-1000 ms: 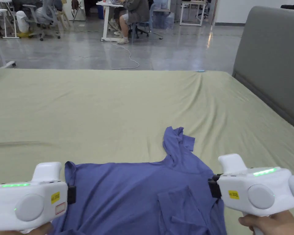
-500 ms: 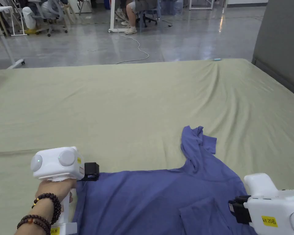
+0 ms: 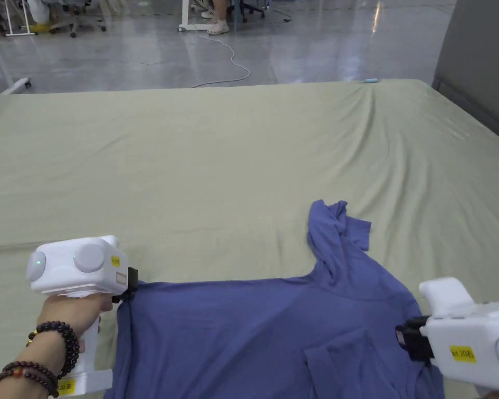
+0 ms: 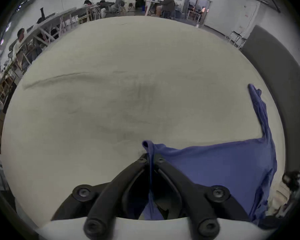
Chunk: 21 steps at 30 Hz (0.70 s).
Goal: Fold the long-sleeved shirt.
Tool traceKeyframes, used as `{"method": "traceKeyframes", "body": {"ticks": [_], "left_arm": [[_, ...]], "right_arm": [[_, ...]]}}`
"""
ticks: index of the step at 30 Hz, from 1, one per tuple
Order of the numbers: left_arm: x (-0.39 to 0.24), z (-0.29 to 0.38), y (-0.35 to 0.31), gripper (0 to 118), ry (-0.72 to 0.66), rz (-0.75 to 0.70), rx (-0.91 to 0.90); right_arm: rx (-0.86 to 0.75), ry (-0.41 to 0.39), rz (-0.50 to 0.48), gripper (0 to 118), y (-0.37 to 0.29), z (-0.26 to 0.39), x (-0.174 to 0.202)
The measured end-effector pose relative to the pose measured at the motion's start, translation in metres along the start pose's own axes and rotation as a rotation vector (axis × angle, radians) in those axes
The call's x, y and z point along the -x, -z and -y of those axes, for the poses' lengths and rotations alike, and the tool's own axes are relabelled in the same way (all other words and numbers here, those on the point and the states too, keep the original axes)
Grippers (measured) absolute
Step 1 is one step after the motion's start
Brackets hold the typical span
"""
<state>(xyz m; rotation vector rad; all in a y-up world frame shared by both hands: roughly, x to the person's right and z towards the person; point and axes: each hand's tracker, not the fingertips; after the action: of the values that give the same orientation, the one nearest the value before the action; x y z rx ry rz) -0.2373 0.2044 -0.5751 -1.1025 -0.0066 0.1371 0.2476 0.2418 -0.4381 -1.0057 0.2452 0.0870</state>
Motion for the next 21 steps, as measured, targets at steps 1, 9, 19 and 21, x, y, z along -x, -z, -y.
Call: {"method": "traceKeyframes", "body": {"ticks": [1,9,19,21], "left_arm": [[-0.001,0.000,-0.003,0,0.019,-0.014,-0.007],[0.003,-0.004,-0.014,0,0.031,0.016,-0.018],[0.003,-0.002,-0.013,0,0.041,0.025,-0.013],[0.003,-0.002,-0.012,0,0.041,0.027,-0.011]], "right_arm": [[-0.004,0.000,0.008,0,0.004,-0.008,-0.004],[0.055,0.163,0.082,94,0.066,-0.083,-0.066],[0.290,0.124,0.154,57,0.139,-0.085,-0.069],[0.267,0.062,0.212,51,0.138,-0.085,-0.053]]}}
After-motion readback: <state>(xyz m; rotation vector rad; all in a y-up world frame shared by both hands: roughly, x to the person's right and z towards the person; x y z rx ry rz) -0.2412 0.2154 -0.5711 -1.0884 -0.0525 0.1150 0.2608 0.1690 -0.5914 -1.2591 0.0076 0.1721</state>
